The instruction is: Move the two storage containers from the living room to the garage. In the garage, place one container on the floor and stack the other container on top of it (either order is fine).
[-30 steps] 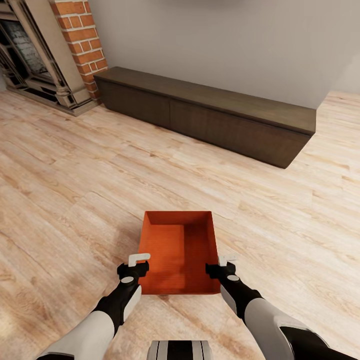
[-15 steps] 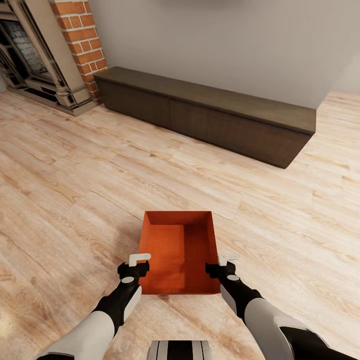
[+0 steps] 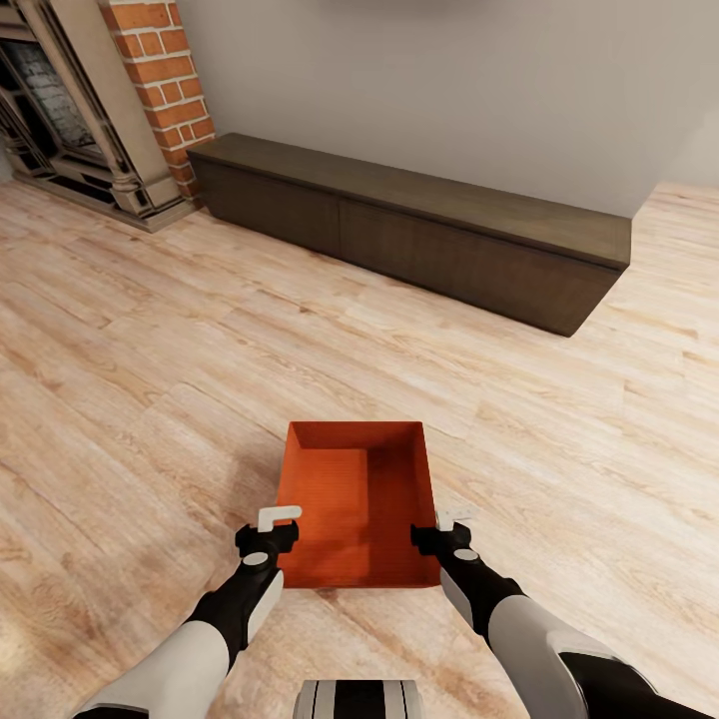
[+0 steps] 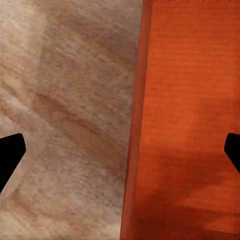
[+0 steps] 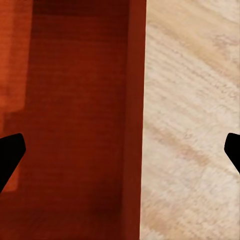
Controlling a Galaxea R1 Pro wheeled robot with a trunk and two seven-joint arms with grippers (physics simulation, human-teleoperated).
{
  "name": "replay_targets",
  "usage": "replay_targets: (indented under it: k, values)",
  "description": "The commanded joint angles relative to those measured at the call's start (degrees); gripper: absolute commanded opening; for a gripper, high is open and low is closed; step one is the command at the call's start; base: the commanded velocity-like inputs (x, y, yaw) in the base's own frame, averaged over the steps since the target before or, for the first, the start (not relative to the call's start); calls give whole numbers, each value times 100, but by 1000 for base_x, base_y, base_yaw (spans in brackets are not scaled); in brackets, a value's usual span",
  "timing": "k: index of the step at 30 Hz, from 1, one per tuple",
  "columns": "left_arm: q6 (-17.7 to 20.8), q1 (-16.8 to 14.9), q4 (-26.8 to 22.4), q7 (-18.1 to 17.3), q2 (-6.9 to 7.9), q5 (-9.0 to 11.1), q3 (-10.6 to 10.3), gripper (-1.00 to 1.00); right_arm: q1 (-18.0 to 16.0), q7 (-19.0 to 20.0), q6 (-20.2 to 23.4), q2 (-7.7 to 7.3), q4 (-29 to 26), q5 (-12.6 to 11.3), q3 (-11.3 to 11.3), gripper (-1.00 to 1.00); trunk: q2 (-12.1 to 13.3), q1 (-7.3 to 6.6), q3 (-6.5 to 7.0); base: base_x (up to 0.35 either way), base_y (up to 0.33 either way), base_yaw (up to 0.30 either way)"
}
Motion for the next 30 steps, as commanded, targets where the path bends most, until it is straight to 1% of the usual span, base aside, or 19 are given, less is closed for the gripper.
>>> replay_targets:
  k: [1, 5, 11, 29, 30]
  values:
    - [-3, -1, 1, 36, 2, -3, -25, 100, -2, -14, -20, 4, 6, 60, -48, 100, -1, -1, -3, 0, 0, 0]
    - [-3, -2, 7, 36, 2, -6, -25, 100, -2, -21, -26, -8, 6, 65, -53, 100, -1, -1, -3, 0, 0, 0]
    - [-2, -3, 1, 36, 2, -1, -25, 100, -4, -29, -29, -103, 6, 64, -52, 100, -1, -1, -3, 0, 0, 0]
    - [-2, -2, -4, 36, 2, 8, -19, 100, -4, -26, -29, -120, 7, 61, -45, 100, -723, 395, -326, 0, 0, 0]
    - [-2, -2, -6, 36, 2, 9, -18, 100, -2, -24, -29, -120, 6, 61, -45, 100, -723, 395, -326, 0, 0, 0]
